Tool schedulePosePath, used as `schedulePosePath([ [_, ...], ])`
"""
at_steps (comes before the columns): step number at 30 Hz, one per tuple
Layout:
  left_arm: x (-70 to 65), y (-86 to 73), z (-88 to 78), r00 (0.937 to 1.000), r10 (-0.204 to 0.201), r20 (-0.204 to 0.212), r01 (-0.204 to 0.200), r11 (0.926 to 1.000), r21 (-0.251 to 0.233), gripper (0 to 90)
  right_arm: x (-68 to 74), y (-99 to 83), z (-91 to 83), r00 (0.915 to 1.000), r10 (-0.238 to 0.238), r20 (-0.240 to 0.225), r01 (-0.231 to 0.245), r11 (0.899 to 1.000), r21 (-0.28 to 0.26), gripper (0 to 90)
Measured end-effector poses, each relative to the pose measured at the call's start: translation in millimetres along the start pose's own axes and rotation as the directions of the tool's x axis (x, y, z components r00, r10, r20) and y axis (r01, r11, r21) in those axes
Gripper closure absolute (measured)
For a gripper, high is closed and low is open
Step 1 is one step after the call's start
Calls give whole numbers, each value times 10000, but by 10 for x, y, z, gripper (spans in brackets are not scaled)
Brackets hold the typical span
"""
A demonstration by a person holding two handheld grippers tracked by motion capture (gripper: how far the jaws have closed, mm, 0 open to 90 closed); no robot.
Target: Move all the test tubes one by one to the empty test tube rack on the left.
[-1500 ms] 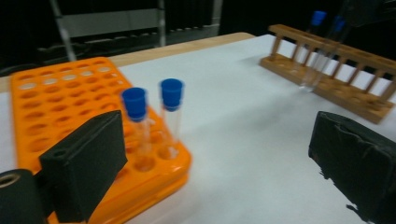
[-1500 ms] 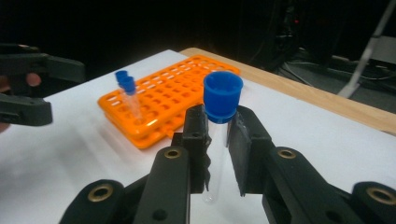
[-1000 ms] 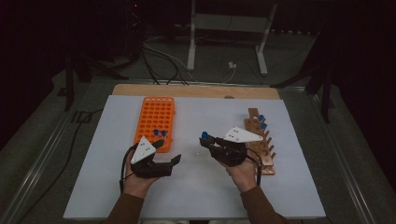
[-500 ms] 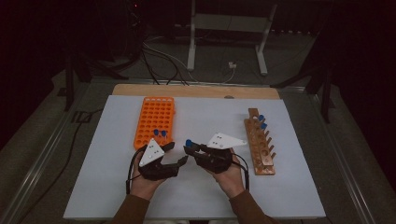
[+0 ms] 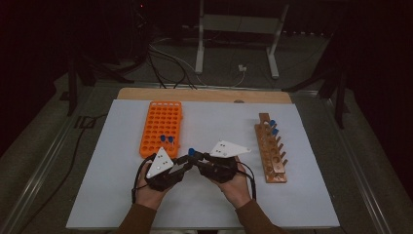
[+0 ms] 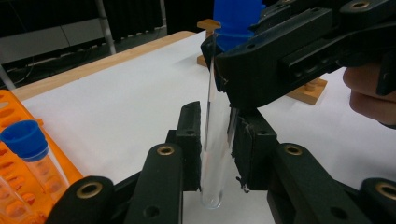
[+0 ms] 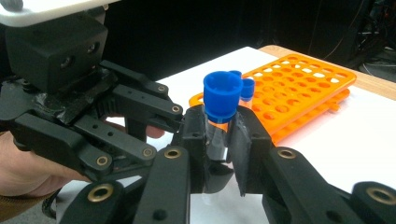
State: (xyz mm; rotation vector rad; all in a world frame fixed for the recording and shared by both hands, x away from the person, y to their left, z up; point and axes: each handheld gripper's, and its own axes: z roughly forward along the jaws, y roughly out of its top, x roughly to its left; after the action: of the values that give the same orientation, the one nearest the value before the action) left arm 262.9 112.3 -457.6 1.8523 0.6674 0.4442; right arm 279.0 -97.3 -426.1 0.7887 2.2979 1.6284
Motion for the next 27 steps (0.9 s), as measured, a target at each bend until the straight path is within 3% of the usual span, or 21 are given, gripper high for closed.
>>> schedulePosePath([
  [9, -5, -3, 9, 10000, 33, 6, -33, 10000, 78, 779, -27, -8, 2, 9999, 90, -103, -89, 9999, 59, 746],
  [15, 91, -32, -47, 9987, -429, -277, 428, 9991, -31, 780, -137, -13, -81, 9994, 338, 0, -338, 9994, -62, 500],
  [18, 135, -39, -82, 9973, -541, -501, 542, 9985, 6, 780, -207, -25, -124, 9977, 325, 594, -328, 9994, 50, 348],
  [22, 176, -45, -115, 9957, -603, -703, 605, 9982, 12, 780, -329, -69, -194, 9905, 432, 1305, -462, 9987, 207, 221],
  [27, 221, -61, -154, 9931, -766, -890, 768, 9970, -15, 780, -439, -139, -279, 9739, 323, 2245, -422, 9983, 394, 150],
])
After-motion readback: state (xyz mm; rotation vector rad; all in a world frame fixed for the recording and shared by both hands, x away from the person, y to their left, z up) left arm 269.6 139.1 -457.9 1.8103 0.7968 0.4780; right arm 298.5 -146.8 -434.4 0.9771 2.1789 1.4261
